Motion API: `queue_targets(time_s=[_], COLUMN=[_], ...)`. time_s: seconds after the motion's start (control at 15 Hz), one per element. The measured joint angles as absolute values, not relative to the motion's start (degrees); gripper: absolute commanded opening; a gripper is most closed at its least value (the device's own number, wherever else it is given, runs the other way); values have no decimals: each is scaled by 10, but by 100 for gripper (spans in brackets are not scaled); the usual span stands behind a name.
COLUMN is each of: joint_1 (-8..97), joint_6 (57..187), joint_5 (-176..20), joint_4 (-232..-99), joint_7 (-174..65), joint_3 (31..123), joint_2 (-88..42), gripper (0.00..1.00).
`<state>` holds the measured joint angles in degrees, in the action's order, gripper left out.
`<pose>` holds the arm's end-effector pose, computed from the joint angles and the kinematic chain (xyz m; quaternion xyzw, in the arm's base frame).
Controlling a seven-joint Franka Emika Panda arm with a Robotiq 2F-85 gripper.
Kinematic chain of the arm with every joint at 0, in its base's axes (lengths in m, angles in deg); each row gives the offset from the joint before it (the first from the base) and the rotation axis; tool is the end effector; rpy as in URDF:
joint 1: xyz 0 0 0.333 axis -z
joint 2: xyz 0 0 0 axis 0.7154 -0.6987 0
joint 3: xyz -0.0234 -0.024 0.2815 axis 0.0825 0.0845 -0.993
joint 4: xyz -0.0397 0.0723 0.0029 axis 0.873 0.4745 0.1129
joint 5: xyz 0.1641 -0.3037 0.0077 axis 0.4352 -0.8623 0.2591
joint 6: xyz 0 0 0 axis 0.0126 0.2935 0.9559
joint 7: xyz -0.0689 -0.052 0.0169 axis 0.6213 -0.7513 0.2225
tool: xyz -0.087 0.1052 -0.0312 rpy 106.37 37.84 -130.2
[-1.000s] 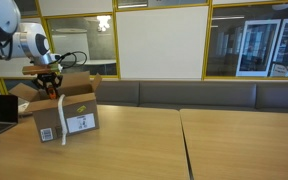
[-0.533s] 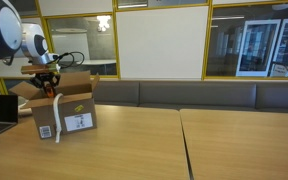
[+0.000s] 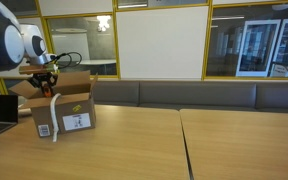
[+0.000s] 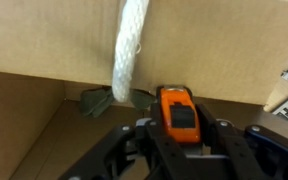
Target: Put all the objects on the table into the box.
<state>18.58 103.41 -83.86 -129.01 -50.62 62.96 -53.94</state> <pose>0.6116 0.3916 0.3561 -0.9453 -0.3050 -0.1134 0.0254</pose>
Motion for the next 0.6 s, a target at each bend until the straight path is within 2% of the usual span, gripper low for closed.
queue_targets(time_s=[0.27, 0.6], joint_1=[187, 198], joint_6=[1004, 987], joint_5=[-839, -838], joint_4=[-1246, -1217], joint_7=[-508, -516], joint_3=[645, 676], joint_2=[-596, -652], gripper=[99, 100])
